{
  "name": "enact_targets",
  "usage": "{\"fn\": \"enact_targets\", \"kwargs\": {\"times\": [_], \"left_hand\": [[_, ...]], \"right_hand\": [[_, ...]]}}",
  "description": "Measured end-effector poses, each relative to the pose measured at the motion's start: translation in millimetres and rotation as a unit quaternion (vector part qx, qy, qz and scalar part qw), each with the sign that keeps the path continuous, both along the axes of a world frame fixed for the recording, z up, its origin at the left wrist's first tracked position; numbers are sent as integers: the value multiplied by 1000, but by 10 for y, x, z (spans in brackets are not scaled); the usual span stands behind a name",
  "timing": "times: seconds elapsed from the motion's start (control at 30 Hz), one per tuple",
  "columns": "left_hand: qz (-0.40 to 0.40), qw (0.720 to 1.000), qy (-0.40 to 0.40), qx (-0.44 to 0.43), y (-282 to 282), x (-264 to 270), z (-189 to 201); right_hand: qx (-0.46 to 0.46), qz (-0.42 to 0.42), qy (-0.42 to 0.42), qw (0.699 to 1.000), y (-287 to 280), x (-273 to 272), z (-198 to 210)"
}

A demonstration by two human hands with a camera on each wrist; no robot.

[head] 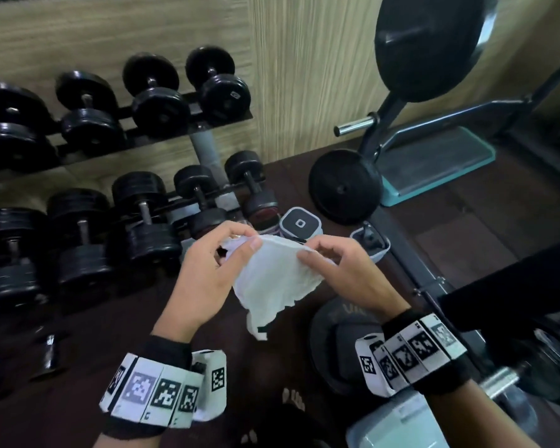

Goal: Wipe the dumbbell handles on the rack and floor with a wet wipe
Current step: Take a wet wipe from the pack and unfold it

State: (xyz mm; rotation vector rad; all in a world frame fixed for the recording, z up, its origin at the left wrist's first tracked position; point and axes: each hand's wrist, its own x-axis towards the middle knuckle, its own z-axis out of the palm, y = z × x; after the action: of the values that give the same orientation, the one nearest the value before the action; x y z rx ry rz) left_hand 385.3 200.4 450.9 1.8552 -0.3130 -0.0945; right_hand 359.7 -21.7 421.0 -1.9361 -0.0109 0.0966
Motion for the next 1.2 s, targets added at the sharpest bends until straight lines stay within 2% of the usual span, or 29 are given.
{"fn": "enact_targets", "kwargs": {"times": [0.2,0.37,0.47,0.6,0.73,0.83,0.93,1.0,1.1,1.2], "left_hand": [[55,998,3,-22,281,77,11],[83,992,45,-88,543,143,101],[104,986,44,-123,717,185,160],[116,980,52,-151,889,184,171],[133,977,45,-162,1036,178,137],[126,977,35,-167,1158,165,160],[63,992,-12,-105,1253,138,286],[-3,996,-10,-91,1264,109,393],[-67,993,14,-99,1268,94,488],[-67,992,0,-109,1380,103,529]], "right_hand": [[41,-7,-17,999,31,138,89],[123,-37,-22,992,242,162,243],[181,-63,-19,981,389,153,318],[284,-95,38,953,637,147,450],[279,-146,31,948,879,131,461],[241,-156,25,958,1015,87,429],[101,-125,-12,987,1113,37,407],[19,-45,-32,998,1206,32,463],[10,115,-4,993,1434,95,587],[26,146,1,989,1644,154,622]]}}
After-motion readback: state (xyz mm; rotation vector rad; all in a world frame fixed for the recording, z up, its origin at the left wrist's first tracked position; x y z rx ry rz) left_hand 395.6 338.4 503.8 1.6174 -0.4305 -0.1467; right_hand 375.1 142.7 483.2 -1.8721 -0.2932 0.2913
